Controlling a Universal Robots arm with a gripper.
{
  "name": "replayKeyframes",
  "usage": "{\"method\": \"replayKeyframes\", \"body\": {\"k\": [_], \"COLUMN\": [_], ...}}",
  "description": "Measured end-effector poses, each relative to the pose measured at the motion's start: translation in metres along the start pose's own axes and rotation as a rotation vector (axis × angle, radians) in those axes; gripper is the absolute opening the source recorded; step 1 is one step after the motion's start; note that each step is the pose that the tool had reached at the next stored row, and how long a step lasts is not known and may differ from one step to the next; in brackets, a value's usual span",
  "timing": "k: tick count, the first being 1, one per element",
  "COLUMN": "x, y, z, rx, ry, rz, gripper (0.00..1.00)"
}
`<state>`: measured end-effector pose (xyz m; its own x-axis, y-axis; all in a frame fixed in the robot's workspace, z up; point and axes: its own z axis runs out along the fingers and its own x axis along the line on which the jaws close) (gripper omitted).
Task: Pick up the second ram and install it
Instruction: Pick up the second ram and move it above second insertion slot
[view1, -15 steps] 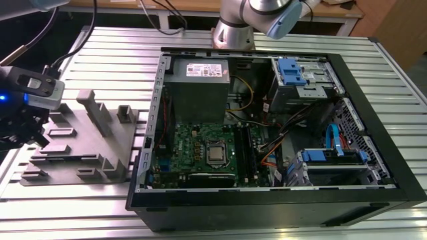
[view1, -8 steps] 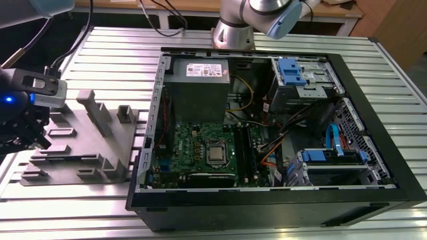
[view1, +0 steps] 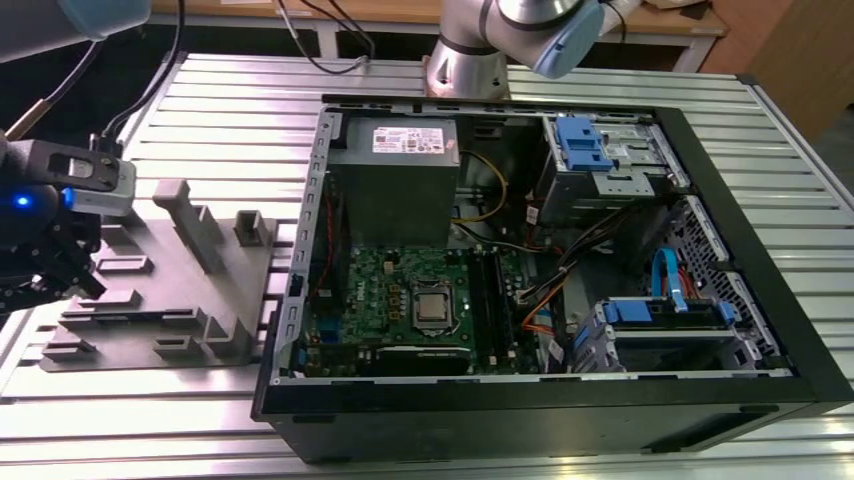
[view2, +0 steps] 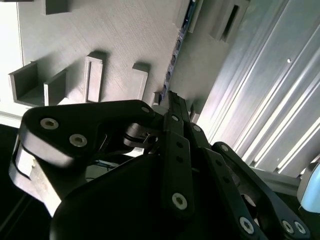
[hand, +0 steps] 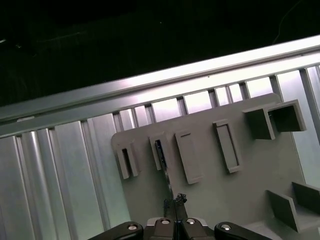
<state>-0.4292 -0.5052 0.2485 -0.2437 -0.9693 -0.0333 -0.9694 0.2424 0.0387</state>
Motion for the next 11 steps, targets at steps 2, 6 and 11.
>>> {"method": "replayKeyframes", "body": {"k": [2,6,11], "x": [0.0000,0.0003,0.0006], "y": [0.0001,0.0002,0.0005], "z": [0.0019,0.0064,0.0123], "rx": [0.0043,0.0096,0.0161], "ry": [-0.0020,-0.0039,-0.0066], "rz": [-0.005,-0.012,-0.025], "gripper": [0.07,0.07,0.07]}}
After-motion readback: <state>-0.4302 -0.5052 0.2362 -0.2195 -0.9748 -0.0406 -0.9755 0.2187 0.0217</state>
